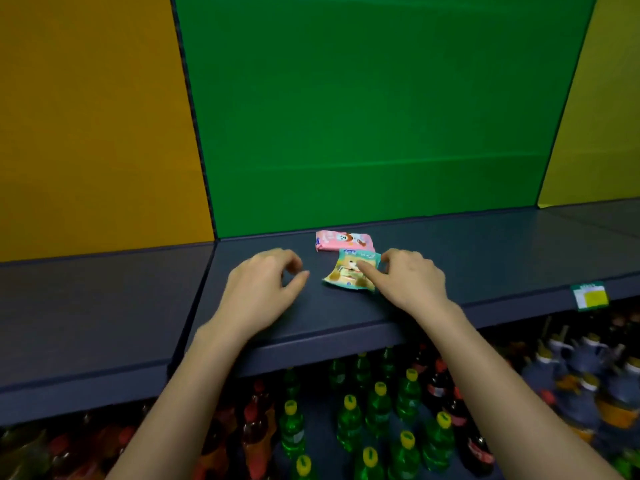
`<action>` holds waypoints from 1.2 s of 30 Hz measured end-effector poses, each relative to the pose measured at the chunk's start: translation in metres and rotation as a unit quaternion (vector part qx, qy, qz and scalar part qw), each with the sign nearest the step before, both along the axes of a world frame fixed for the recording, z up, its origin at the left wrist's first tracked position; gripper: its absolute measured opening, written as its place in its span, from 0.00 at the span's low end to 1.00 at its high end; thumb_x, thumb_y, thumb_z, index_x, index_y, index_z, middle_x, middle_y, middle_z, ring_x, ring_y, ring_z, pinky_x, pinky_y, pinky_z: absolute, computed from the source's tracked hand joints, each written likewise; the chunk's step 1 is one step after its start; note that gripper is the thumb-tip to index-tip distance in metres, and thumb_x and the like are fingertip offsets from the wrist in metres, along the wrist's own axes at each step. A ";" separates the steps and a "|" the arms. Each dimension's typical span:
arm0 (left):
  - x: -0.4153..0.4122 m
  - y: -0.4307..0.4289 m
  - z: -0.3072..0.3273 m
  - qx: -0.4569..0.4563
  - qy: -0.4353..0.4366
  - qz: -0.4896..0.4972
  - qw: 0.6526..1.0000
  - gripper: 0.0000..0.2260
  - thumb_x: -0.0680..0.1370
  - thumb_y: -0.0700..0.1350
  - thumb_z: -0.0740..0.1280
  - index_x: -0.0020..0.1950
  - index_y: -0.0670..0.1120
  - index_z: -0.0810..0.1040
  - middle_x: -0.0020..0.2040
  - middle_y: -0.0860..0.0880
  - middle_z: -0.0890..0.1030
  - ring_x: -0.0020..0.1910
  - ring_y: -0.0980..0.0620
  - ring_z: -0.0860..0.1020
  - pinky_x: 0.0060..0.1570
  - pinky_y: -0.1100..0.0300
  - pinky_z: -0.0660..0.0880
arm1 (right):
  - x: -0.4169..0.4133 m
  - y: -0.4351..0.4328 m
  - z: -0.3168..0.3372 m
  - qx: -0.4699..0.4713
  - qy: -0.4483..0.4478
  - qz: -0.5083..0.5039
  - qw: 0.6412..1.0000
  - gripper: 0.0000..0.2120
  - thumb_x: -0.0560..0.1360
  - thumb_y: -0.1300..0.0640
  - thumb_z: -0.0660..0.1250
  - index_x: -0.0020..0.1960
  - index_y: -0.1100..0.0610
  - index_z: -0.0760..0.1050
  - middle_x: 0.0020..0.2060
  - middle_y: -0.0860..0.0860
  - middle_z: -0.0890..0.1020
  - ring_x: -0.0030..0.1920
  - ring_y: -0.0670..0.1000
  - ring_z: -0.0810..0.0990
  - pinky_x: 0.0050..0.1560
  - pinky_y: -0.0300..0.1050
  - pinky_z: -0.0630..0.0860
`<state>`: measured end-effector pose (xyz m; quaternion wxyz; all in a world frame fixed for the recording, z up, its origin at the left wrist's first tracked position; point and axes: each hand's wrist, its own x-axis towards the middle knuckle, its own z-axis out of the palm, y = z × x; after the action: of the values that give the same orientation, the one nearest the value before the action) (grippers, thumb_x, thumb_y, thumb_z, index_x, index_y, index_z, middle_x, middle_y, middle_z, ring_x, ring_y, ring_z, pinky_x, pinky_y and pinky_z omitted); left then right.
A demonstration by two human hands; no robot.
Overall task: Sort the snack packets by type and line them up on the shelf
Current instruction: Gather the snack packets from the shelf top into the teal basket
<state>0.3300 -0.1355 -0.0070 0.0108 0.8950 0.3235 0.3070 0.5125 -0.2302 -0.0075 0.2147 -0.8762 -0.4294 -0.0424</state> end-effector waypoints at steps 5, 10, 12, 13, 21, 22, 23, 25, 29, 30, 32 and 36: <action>0.051 0.043 0.018 -0.036 0.044 -0.021 0.998 0.09 0.77 0.53 0.63 0.52 0.50 0.78 0.52 0.54 0.81 0.52 0.49 0.77 0.48 0.56 0.70 | 0.012 0.056 -0.003 -0.067 0.003 -0.031 0.997 0.46 0.66 0.23 0.52 0.65 0.60 0.69 0.62 0.57 0.74 0.62 0.58 0.72 0.54 0.48 0.70; 0.106 0.089 0.030 -0.044 0.071 -0.004 0.996 0.11 0.76 0.51 0.63 0.54 0.48 0.78 0.55 0.50 0.81 0.55 0.46 0.77 0.48 0.56 0.71 | 0.026 0.083 -0.003 -0.099 0.020 -0.006 0.995 0.49 0.63 0.27 0.64 0.70 0.61 0.60 0.64 0.57 0.70 0.64 0.56 0.70 0.58 0.48 0.69; 0.127 0.105 0.029 -0.051 0.100 0.011 0.994 0.13 0.76 0.51 0.63 0.57 0.46 0.76 0.58 0.47 0.79 0.57 0.44 0.75 0.51 0.54 0.72 | 0.040 0.080 0.001 -0.115 0.064 0.020 0.991 0.45 0.62 0.30 0.68 0.67 0.59 0.63 0.62 0.54 0.73 0.62 0.56 0.73 0.56 0.46 0.70; 0.137 0.112 0.027 -0.062 0.120 0.017 0.991 0.15 0.77 0.51 0.63 0.59 0.45 0.75 0.60 0.45 0.78 0.59 0.44 0.74 0.54 0.53 0.72 | 0.049 0.077 0.003 -0.128 0.082 0.036 0.988 0.41 0.62 0.30 0.69 0.63 0.56 0.67 0.59 0.53 0.74 0.60 0.55 0.74 0.53 0.46 0.70; 0.176 0.145 -0.002 -0.255 0.180 -0.029 0.949 0.29 0.78 0.58 0.61 0.72 0.42 0.65 0.70 0.42 0.68 0.68 0.44 0.67 0.67 0.55 0.63 | 0.127 0.037 0.001 -0.101 0.140 0.039 0.984 0.33 0.60 0.36 0.73 0.53 0.55 0.68 0.53 0.51 0.75 0.54 0.53 0.75 0.46 0.45 0.70; 0.175 0.147 -0.002 -0.260 0.178 -0.033 0.949 0.30 0.76 0.59 0.62 0.72 0.42 0.65 0.69 0.43 0.68 0.68 0.45 0.67 0.68 0.55 0.63 | 0.135 0.033 0.001 -0.080 0.147 0.033 0.985 0.32 0.61 0.36 0.74 0.53 0.56 0.67 0.53 0.52 0.75 0.54 0.54 0.76 0.45 0.45 0.70; 0.173 0.149 0.000 -0.264 0.177 -0.036 0.947 0.31 0.75 0.60 0.65 0.71 0.43 0.67 0.68 0.44 0.69 0.67 0.46 0.68 0.67 0.55 0.64 | 0.142 0.030 0.001 -0.059 0.162 0.028 0.985 0.33 0.61 0.37 0.74 0.54 0.56 0.67 0.53 0.52 0.75 0.54 0.54 0.76 0.45 0.45 0.70; 0.167 0.151 0.003 -0.293 0.180 -0.034 0.938 0.30 0.71 0.61 0.69 0.66 0.44 0.72 0.63 0.47 0.74 0.58 0.49 0.74 0.59 0.58 0.70 | 0.150 0.028 0.000 -0.025 0.202 0.032 0.978 0.34 0.63 0.39 0.74 0.57 0.58 0.66 0.54 0.53 0.76 0.55 0.55 0.76 0.47 0.45 0.71; 0.150 0.140 0.007 -0.339 0.205 0.003 0.918 0.27 0.65 0.65 0.72 0.51 0.45 0.77 0.47 0.49 0.80 0.43 0.51 0.77 0.45 0.59 0.72 | 0.146 0.034 -0.003 0.028 0.239 0.080 0.967 0.32 0.64 0.42 0.75 0.57 0.57 0.66 0.53 0.53 0.78 0.53 0.55 0.77 0.52 0.48 0.74; 0.144 0.133 0.009 -0.347 0.208 0.014 0.914 0.25 0.65 0.65 0.72 0.48 0.45 0.77 0.44 0.49 0.81 0.40 0.51 0.77 0.44 0.60 0.72 | 0.141 0.037 -0.002 0.042 0.245 0.100 0.963 0.31 0.64 0.43 0.75 0.57 0.57 0.66 0.53 0.53 0.78 0.53 0.55 0.78 0.53 0.49 0.74; 0.128 0.119 0.013 -0.374 0.190 0.033 0.907 0.23 0.66 0.62 0.73 0.47 0.44 0.78 0.40 0.50 0.81 0.38 0.51 0.78 0.41 0.60 0.73 | 0.126 0.045 0.000 0.067 0.260 0.147 0.952 0.29 0.66 0.44 0.74 0.57 0.57 0.66 0.53 0.53 0.78 0.52 0.54 0.78 0.52 0.49 0.75; 0.075 0.087 0.023 -0.376 0.075 0.071 0.921 0.18 0.68 0.54 0.75 0.51 0.46 0.76 0.44 0.49 0.83 0.39 0.53 0.81 0.40 0.61 0.77 | 0.082 0.058 0.007 0.125 0.291 0.251 0.915 0.27 0.67 0.46 0.73 0.57 0.58 0.66 0.52 0.52 0.79 0.53 0.54 0.78 0.55 0.51 0.75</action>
<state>0.4055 -0.0488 0.0158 0.3004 0.8203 0.4774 0.0946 0.5950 -0.1725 -0.0002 0.4421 -0.6791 -0.5445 0.2165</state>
